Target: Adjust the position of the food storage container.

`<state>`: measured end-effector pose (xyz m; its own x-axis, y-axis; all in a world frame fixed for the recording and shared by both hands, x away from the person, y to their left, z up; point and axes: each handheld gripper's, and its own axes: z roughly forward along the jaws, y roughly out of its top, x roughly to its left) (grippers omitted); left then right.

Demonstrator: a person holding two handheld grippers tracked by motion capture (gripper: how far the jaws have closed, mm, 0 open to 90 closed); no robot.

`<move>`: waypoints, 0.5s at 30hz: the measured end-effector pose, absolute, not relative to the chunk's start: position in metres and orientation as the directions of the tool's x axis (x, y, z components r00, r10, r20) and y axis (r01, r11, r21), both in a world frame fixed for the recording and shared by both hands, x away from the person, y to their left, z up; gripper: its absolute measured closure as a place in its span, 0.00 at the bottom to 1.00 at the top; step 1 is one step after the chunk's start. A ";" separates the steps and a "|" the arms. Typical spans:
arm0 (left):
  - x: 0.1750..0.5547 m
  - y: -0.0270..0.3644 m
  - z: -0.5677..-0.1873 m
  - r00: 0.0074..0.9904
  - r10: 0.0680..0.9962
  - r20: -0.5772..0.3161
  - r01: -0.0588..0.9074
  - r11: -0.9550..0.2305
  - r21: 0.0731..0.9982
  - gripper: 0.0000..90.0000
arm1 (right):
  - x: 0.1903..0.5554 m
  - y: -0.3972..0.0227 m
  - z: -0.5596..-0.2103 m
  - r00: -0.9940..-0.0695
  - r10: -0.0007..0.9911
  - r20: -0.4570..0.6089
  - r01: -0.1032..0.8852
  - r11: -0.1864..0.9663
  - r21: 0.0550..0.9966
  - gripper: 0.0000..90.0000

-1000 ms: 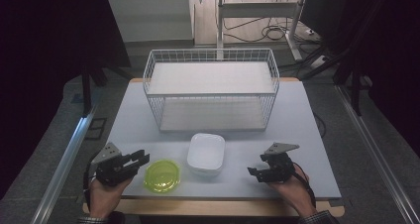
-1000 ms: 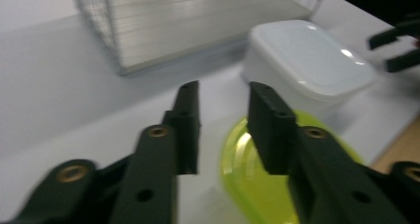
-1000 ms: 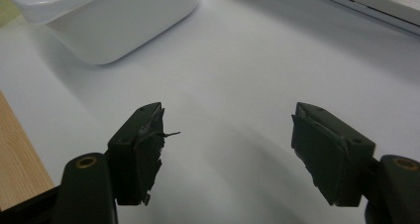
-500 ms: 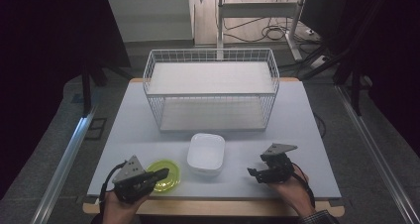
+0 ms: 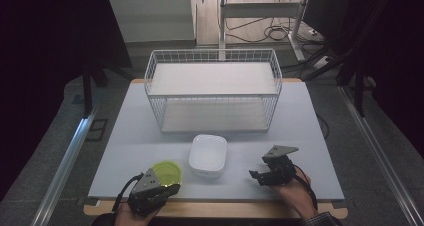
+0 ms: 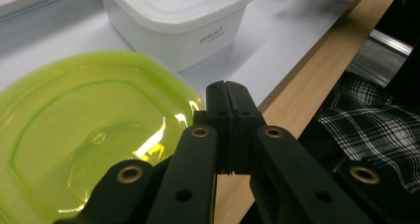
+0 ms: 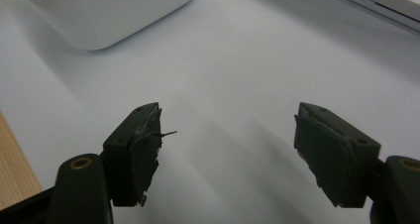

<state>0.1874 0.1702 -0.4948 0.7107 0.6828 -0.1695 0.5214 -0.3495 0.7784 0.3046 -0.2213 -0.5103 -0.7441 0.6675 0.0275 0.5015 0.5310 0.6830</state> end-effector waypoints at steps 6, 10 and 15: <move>0.187 0.168 -0.502 0.701 0.689 -0.183 0.544 -0.352 0.761 1.00 | 0.305 -0.221 -0.511 -0.745 0.666 0.024 0.503 0.538 0.676 0.29; 0.188 0.167 -0.504 0.699 0.693 -0.179 0.545 -0.354 0.760 1.00 | 0.304 -0.220 -0.511 -0.746 0.666 0.023 0.502 0.540 0.676 0.29; 0.193 0.173 -0.506 0.676 0.714 -0.182 0.561 -0.339 0.756 1.00 | 0.304 -0.220 -0.512 -0.747 0.664 0.023 0.502 0.541 0.675 0.29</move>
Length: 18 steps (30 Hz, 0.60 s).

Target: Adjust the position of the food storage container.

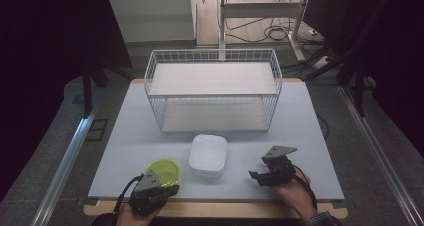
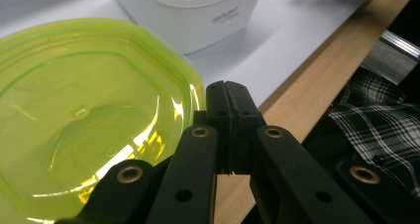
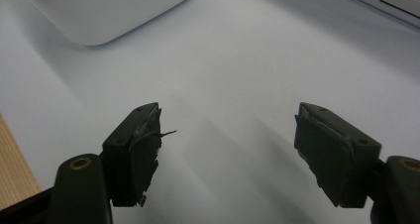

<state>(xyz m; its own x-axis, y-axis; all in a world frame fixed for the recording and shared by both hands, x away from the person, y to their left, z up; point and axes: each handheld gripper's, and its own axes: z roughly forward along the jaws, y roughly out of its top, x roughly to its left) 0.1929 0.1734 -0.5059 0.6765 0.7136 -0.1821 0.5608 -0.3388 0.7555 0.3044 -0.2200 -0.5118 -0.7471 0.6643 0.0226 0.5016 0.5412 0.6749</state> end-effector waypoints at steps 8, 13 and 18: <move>0.200 0.186 -0.507 0.642 0.741 -0.198 0.583 -0.303 0.754 1.00 | 0.305 -0.220 -0.512 -0.750 0.661 0.024 0.500 0.543 0.674 0.29; 0.210 0.199 -0.507 0.613 0.766 -0.194 0.594 -0.284 0.753 1.00 | 0.305 -0.219 -0.513 -0.751 0.660 0.028 0.501 0.541 0.676 0.29; 0.216 0.208 -0.507 0.592 0.782 -0.195 0.604 -0.270 0.750 1.00 | 0.305 -0.219 -0.513 -0.752 0.658 0.029 0.500 0.542 0.676 0.29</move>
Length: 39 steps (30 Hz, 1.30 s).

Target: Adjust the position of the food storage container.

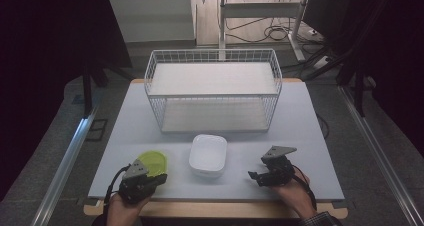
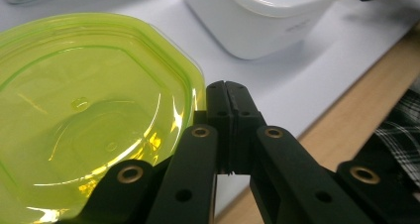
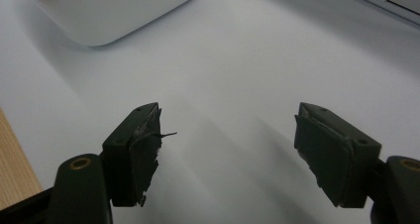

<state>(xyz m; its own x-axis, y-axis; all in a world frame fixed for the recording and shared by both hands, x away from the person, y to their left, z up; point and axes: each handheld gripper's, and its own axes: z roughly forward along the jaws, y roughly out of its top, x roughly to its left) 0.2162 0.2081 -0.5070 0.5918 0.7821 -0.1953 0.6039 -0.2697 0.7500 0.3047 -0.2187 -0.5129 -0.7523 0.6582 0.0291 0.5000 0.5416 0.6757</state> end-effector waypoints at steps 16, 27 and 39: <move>0.239 0.242 -0.508 0.528 0.834 -0.161 0.616 -0.246 0.748 1.00 | 0.305 -0.217 -0.513 -0.757 0.653 0.026 0.495 0.547 0.675 0.29; 0.247 0.193 -0.506 0.633 0.763 -0.129 0.552 -0.328 0.767 0.99 | 0.304 -0.216 -0.510 -0.744 0.668 0.021 0.496 0.531 0.687 0.34; 0.278 0.147 -0.514 0.677 0.732 -0.072 0.552 -0.441 0.707 0.99 | 0.302 -0.217 -0.505 -0.735 0.678 0.009 0.482 0.513 0.711 0.42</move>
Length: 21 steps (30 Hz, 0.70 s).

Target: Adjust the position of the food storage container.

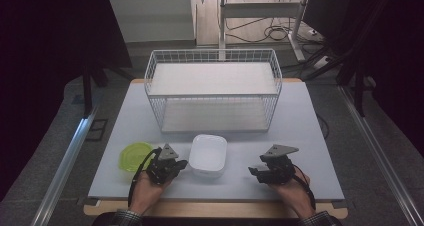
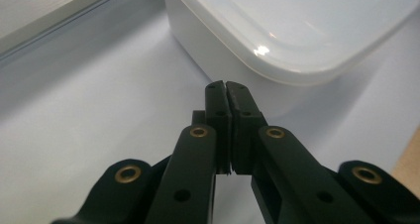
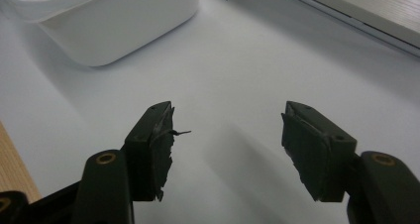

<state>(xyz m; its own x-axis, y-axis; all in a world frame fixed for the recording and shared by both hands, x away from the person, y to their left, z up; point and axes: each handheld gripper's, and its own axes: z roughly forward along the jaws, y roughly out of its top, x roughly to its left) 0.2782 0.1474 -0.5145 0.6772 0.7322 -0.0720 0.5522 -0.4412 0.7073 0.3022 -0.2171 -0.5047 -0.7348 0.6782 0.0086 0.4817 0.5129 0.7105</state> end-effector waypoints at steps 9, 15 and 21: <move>0.275 0.128 -0.516 0.723 0.685 -0.090 0.536 -0.474 0.699 0.99 | 0.301 -0.217 -0.502 -0.729 0.684 -0.001 0.481 0.514 0.711 0.47; 0.274 0.102 -0.518 0.771 0.630 -0.093 0.504 -0.515 0.694 0.99 | 0.301 -0.219 -0.500 -0.718 0.696 0.002 0.490 0.504 0.711 0.51; 0.275 0.089 -0.518 0.799 0.599 -0.050 0.470 -0.572 0.672 1.00 | 0.299 -0.219 -0.499 -0.710 0.705 0.003 0.501 0.502 0.705 0.57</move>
